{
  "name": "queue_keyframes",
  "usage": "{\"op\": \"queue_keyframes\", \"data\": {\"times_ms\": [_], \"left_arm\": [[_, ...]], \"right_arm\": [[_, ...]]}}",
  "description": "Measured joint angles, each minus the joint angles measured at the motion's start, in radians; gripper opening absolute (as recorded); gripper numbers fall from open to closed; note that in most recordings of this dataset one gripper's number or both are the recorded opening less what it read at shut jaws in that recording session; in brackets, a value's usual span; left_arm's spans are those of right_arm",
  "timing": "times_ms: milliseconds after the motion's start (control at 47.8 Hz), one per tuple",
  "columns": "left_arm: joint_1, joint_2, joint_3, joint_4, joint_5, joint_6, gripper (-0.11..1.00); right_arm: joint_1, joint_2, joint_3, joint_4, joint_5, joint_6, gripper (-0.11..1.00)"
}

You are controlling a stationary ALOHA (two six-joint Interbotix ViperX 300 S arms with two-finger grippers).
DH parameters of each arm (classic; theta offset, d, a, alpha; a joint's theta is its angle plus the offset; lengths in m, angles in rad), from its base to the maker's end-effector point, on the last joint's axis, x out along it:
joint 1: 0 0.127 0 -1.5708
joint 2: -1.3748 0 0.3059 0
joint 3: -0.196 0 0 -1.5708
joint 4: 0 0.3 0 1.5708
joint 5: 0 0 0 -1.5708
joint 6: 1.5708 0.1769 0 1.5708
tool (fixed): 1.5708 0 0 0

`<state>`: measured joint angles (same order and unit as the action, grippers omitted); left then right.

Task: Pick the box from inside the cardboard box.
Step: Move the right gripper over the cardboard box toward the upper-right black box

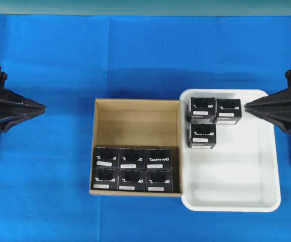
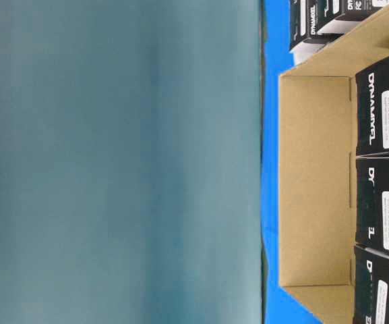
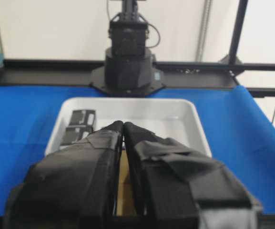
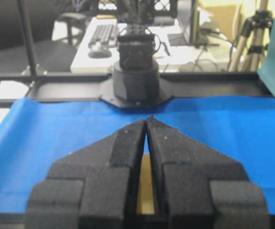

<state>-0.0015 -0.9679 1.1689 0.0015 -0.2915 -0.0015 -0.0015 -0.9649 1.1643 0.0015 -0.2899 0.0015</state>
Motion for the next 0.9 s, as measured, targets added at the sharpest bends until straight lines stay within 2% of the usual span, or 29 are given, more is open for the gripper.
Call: {"op": "queue_keyframes", "data": {"times_ms": [63,126,251,377,670,900], "left_arm": [[-0.005,0.003,-0.011,0.006,0.041,-0.009,0.12],[-0.014,0.009,-0.028,0.009,0.094,-0.018,0.04],[-0.028,0.012,-0.064,0.012,0.17,-0.02,-0.03],[-0.034,0.017,-0.08,0.012,0.192,-0.021,-0.04],[-0.044,0.025,-0.083,0.012,0.238,-0.02,-0.04],[-0.044,-0.012,-0.083,0.012,0.278,-0.017,-0.04]], "right_arm": [[0.0,0.003,-0.002,0.011,0.008,0.006,0.16],[0.002,0.02,-0.017,0.06,0.054,0.032,0.12],[-0.003,0.08,-0.069,0.13,0.222,0.086,0.08],[-0.014,0.192,-0.147,0.14,0.407,0.135,0.08],[-0.008,0.497,-0.385,0.141,0.709,0.253,0.08],[0.008,0.742,-0.618,0.141,0.973,0.249,0.09]]}}
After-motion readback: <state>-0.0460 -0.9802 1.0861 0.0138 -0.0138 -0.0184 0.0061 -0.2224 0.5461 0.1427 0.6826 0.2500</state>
